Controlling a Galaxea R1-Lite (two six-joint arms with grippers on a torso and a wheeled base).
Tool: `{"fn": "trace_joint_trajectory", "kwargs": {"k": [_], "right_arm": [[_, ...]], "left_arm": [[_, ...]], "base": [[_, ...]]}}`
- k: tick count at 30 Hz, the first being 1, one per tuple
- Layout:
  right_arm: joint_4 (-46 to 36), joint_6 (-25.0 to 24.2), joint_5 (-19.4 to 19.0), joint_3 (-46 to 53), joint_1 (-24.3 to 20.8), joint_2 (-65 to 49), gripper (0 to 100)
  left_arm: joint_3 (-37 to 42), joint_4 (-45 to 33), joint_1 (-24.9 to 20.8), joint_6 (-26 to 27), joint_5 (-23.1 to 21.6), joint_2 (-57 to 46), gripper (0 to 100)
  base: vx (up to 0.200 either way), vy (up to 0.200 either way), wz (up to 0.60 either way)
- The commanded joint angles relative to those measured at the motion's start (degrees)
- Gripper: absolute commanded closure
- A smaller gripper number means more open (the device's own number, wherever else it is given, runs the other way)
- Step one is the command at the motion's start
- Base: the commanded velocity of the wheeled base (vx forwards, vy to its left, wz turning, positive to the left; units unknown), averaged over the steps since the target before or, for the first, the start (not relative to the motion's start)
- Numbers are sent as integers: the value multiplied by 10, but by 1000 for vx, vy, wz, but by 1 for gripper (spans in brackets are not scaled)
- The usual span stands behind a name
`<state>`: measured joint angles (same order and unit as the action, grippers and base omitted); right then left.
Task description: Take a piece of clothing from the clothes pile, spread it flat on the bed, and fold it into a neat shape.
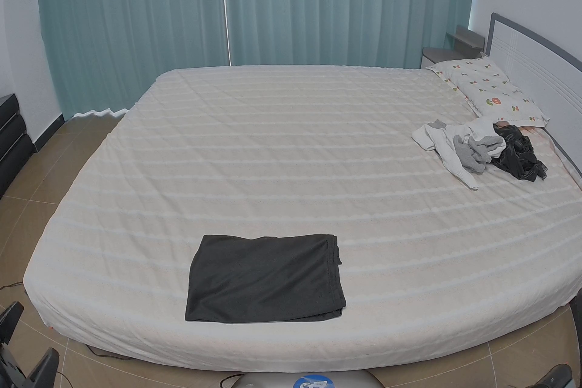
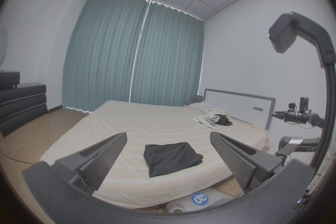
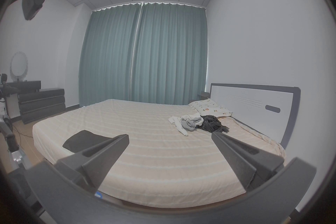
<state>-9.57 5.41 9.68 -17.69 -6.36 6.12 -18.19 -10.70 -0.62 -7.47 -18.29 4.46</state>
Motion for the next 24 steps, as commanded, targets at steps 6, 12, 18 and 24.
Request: {"fn": "trace_joint_trajectory", "kwargs": {"k": [6, 12, 18, 24], "right_arm": [[68, 25, 14, -10, 5, 15, 0], [51, 44, 17, -64, 50, 49, 0], [15, 40, -65, 72, 60, -61, 0], [103, -44, -99, 177, 63, -60, 0]], "left_arm": [[-26, -2, 5, 39, 55, -38, 0], [-59, -5, 26, 43, 113, -7, 0], [52, -9, 0, 67, 151, -38, 0], [133, 38, 6, 70, 111, -45, 0]], "base": [[0, 0, 0], [0, 0, 0], [0, 0, 0], [0, 0, 0]]}}
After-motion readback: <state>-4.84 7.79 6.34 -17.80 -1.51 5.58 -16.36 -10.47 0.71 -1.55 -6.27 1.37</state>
